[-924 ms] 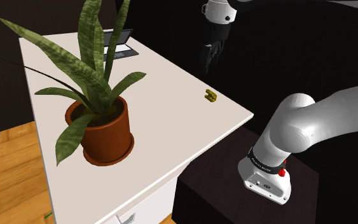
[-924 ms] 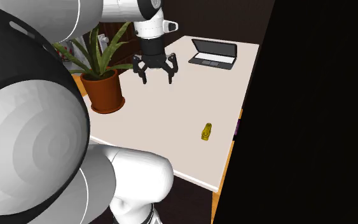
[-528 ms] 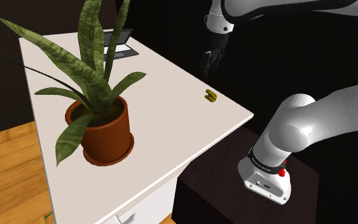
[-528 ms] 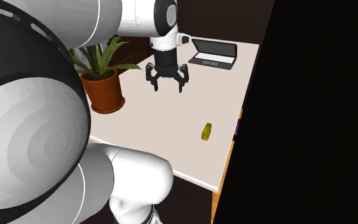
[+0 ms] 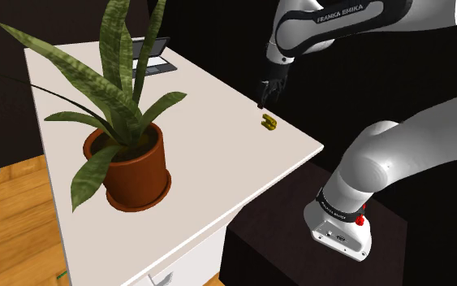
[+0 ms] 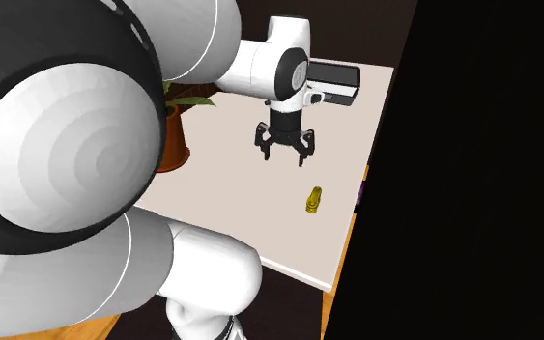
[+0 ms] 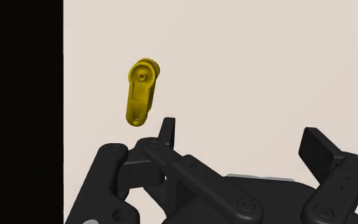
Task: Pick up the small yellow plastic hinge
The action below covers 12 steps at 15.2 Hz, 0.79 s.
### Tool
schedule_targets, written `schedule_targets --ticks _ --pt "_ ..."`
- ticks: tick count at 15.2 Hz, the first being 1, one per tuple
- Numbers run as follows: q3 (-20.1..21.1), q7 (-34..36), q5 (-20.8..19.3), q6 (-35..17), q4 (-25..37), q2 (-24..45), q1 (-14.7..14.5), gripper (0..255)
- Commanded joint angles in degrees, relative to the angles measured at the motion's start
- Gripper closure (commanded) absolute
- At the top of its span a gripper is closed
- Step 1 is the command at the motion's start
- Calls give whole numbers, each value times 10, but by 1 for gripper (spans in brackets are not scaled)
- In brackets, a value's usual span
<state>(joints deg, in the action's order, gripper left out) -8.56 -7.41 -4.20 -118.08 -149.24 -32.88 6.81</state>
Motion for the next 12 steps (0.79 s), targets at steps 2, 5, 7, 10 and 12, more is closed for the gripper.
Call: schedule_targets --ticks 2,5,7,10,12 --pt "-28 -10 -1 -54 -10 42 16 0" --pt "-57 -24 5 -108 -15 90 28 0" --pt "-76 -36 14 -144 -15 126 33 0" --pt "-105 -60 36 -194 -10 183 38 0" --pt "-108 -65 42 -213 -16 196 36 0"
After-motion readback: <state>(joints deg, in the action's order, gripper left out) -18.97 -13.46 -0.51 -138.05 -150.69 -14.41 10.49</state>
